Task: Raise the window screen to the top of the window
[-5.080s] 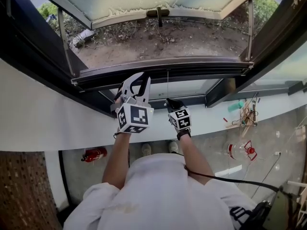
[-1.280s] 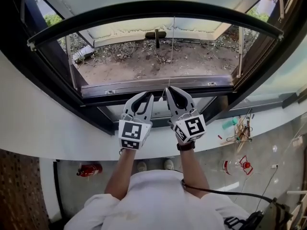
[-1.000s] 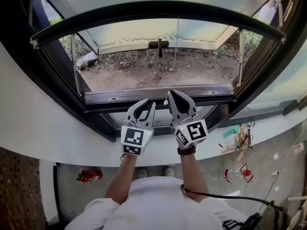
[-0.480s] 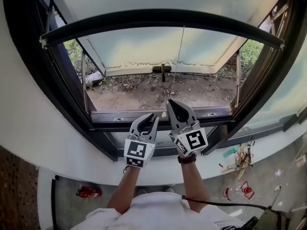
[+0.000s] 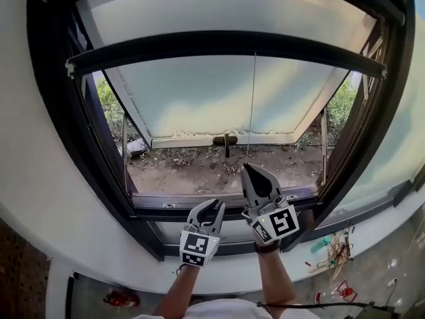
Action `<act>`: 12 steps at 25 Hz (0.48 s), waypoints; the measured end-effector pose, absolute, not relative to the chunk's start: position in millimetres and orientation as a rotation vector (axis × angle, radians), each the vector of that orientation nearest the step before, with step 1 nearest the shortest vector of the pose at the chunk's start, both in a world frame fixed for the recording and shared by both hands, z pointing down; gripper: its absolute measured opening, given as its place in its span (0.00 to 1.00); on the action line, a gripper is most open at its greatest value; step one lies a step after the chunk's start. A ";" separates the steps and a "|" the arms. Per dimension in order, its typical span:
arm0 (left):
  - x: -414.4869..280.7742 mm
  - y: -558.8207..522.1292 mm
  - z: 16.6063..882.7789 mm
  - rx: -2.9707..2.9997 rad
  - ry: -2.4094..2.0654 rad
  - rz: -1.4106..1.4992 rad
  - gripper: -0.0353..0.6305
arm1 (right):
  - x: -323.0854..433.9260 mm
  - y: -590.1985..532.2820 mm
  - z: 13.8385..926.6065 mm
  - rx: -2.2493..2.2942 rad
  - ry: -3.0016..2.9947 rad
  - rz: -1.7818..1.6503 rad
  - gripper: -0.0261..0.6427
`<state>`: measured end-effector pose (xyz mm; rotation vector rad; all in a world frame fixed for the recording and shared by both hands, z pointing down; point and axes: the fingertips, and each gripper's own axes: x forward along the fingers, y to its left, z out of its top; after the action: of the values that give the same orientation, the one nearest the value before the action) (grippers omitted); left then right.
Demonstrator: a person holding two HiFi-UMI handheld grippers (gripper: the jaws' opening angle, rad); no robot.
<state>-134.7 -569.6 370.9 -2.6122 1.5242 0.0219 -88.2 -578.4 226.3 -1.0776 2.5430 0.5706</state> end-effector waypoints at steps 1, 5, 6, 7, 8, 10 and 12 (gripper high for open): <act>-133.2 -568.6 372.3 -2.619 1.522 0.018 0.13 | -85.9 -574.6 217.6 -1.072 2.531 0.585 0.04; -133.2 -566.1 372.3 -2.611 1.529 0.015 0.13 | -81.3 -563.3 180.5 -1.056 2.483 0.663 0.04; -133.4 -566.1 371.1 -2.608 1.529 0.017 0.13 | -80.2 -562.3 170.7 -1.053 2.469 0.682 0.04; -133.4 -566.2 370.3 -2.609 1.527 0.016 0.13 | -79.0 -561.5 160.7 -1.047 2.453 0.698 0.04; -133.1 -566.2 370.1 -2.611 1.524 0.013 0.13 | -77.5 -560.3 150.7 -1.038 2.436 0.708 0.04; -132.6 -565.4 372.1 -2.616 1.522 0.007 0.13 | -74.9 -556.1 131.9 -1.011 2.404 0.724 0.04; -134.6 -564.4 374.9 -2.607 1.536 0.008 0.13 | -74.8 -548.4 115.1 -0.968 2.385 0.746 0.04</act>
<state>-134.6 -564.4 374.9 -2.6073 1.5365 0.0079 -74.8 -548.4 115.1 -0.9679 2.3847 0.7460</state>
